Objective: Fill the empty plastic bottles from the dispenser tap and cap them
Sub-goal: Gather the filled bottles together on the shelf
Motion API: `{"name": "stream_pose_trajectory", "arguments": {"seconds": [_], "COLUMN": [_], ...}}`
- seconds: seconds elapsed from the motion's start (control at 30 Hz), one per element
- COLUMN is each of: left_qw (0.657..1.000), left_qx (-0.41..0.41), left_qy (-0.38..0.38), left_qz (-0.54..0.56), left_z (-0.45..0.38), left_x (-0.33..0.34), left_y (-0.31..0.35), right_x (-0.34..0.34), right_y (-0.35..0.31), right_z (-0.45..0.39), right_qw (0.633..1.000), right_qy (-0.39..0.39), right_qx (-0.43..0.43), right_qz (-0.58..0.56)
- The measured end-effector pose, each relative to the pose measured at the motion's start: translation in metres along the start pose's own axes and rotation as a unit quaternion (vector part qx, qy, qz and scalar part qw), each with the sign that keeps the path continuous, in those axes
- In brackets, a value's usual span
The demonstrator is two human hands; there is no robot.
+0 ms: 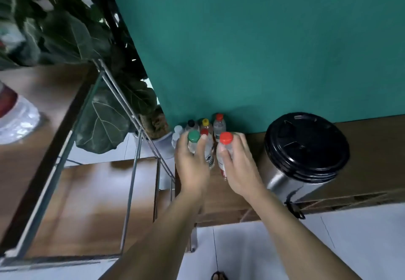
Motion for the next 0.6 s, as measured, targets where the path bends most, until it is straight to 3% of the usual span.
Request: {"name": "stream_pose_trajectory", "arguments": {"seconds": [0.27, 0.43, 0.6], "left_qw": [0.983, 0.965, 0.948], "left_qx": [0.164, 0.225, 0.265], "left_qy": [-0.045, -0.052, -0.055], "left_qz": [0.067, 0.122, 0.165], "left_z": [0.035, 0.053, 0.061], "left_x": [-0.062, -0.119, -0.193], "left_y": [0.175, 0.281, 0.349], "right_x": [-0.072, -0.114, -0.13], "right_y": [-0.169, -0.298, -0.402], "right_z": [0.021, 0.051, 0.073], "right_qw": [0.988, 0.962, 0.954], "right_qy": [0.121, 0.206, 0.213], "right_qx": [-0.101, -0.178, -0.208], "right_qz": [0.002, -0.01, -0.045]}}
Point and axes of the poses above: each hand's wrist, its own z-axis away from the middle knuckle, its own x-axis out of the palm, y = z × x, the point moved 3 cm from there along -z, towards the middle knuckle, and after that the axes turned 2 degrees about x, right-handed, at the moved point
